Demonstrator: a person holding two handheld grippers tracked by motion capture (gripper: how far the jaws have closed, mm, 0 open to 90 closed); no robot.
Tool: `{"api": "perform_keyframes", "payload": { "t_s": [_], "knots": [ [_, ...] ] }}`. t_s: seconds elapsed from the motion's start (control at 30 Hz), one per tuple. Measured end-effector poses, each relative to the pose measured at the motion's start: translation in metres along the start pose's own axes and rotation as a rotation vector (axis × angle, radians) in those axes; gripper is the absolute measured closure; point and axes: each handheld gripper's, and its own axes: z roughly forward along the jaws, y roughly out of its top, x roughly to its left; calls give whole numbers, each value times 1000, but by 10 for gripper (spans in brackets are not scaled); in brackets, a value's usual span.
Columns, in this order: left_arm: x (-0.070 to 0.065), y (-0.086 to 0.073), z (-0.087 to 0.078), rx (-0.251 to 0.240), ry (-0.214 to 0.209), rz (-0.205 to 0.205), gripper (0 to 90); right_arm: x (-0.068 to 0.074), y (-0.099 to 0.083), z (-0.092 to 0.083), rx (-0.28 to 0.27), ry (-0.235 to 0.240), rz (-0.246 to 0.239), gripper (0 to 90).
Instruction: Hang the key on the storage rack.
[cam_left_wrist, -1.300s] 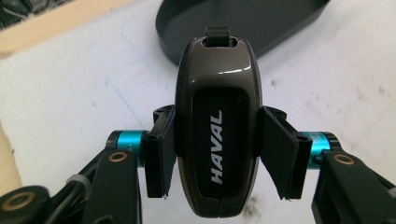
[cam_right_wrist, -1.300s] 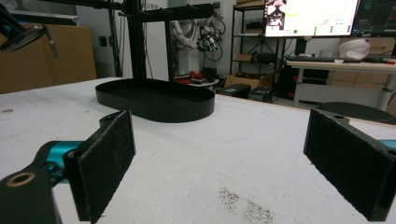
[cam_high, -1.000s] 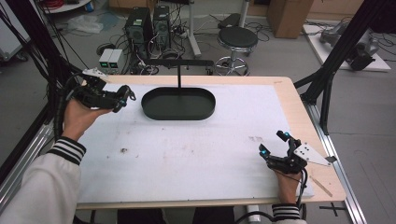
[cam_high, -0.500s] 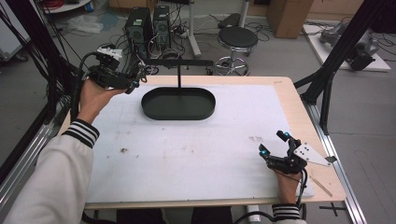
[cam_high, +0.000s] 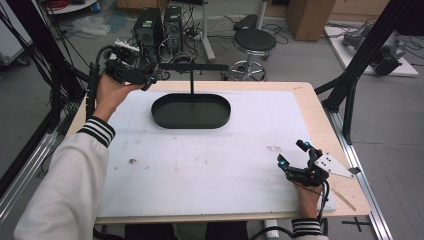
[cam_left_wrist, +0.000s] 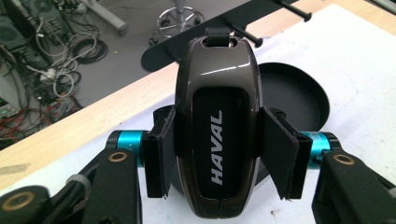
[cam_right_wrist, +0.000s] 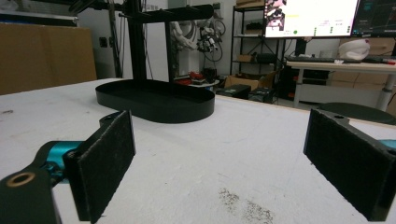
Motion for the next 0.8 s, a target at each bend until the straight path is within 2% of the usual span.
{"api": "perform_keyframes", "payload": {
  "t_s": [0.07,0.17,0.3,0.47,0.6,0.8],
  "knots": [
    [0,3,2,1,14,6,485,0,0,0,0,0,0,81],
    [1,5,5,-3,10,-4,485,0,0,0,-1,1,1,81],
    [2,4,9,19,29,2,485,0,0,0,0,1,3,81],
    [4,6,9,-12,29,-16,486,0,0,0,0,3,5,81],
    [5,10,11,-5,45,-13,485,0,0,0,-2,3,4,81],
    [6,17,15,-11,37,-19,485,-1,0,0,-8,2,1,81]
  ]
}}
